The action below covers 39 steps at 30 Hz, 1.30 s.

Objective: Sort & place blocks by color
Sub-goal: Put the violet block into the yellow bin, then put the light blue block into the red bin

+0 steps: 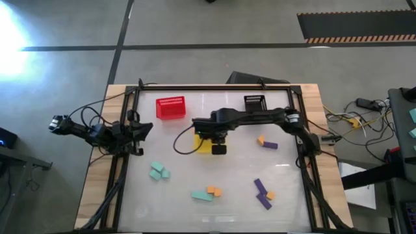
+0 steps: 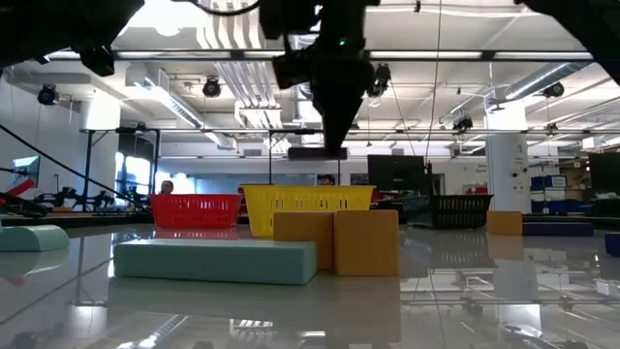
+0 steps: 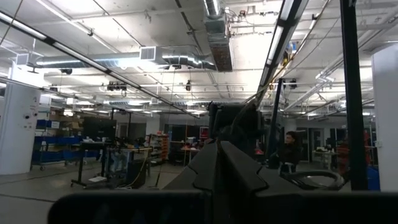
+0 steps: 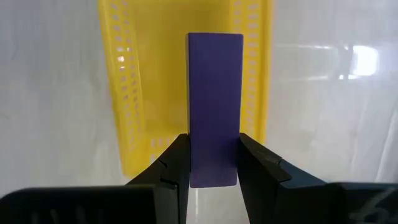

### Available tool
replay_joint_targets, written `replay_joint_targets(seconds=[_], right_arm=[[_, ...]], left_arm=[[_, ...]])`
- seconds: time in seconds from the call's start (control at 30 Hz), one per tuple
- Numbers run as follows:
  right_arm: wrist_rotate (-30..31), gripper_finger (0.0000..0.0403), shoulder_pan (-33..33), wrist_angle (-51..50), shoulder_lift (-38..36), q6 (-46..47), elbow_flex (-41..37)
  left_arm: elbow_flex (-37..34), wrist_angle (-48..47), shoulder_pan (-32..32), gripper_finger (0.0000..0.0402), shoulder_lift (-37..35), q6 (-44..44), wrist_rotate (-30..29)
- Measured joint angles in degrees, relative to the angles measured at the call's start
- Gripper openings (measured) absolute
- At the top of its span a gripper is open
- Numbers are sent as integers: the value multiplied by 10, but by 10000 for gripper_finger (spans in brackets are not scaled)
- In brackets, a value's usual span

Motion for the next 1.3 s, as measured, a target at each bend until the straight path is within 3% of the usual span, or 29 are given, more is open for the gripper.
replay_joint_targets(seconds=[0.27,0.57,0.87,1.07,1.3], right_arm=[[-17,91,-14,0,67,-23,35],[-17,105,-13,11,90,-24,35],[-17,158,-13,19,89,-23,35],[-17,163,-12,-15,81,-9,43],[-46,152,13,-2,15,20,9]], left_arm=[[0,-1,0,3,1,-1,0],[0,-1,0,3,2,-2,0],[0,-1,0,3,10,-30,0],[0,0,0,3,15,-30,0],[0,0,0,3,30,-62,0]])
